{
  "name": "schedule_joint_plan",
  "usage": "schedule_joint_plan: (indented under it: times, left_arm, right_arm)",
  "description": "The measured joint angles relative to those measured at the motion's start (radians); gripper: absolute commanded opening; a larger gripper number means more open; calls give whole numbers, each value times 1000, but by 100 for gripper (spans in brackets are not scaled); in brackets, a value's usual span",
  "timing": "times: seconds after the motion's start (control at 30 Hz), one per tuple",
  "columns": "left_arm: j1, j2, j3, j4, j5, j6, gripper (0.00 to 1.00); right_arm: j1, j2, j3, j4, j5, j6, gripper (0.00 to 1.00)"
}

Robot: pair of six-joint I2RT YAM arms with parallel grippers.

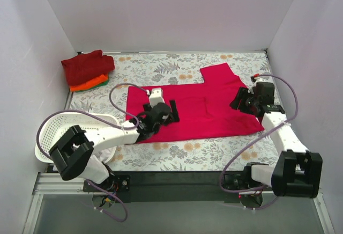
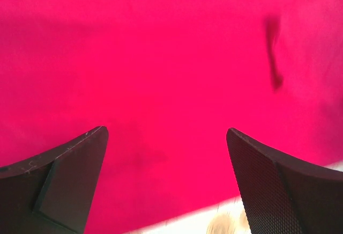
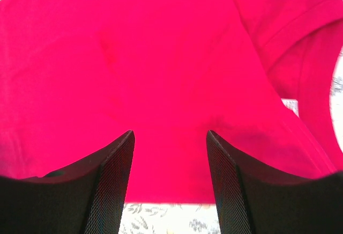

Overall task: Fold and stack the t-shirts
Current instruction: Fold the tshirt

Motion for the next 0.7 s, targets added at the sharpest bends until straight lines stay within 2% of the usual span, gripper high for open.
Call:
schedule_joint_plan:
  times: [0.2, 0.27, 0.33, 0.7]
  left_arm:
    - [261, 0, 135, -29, 11, 89, 86]
    - [378, 34, 174, -41, 18, 114, 85]
    - [442, 87, 206, -52, 18, 132, 85]
    - [599, 410, 376, -67, 19, 197, 80]
  right_arm:
    - [0, 211, 0, 86, -20, -5, 49]
    - [-1, 253, 0, 99, -31, -4, 49]
    - [-1, 259, -1, 114, -40, -4, 49]
    - [-1, 179, -10, 154, -92, -6, 49]
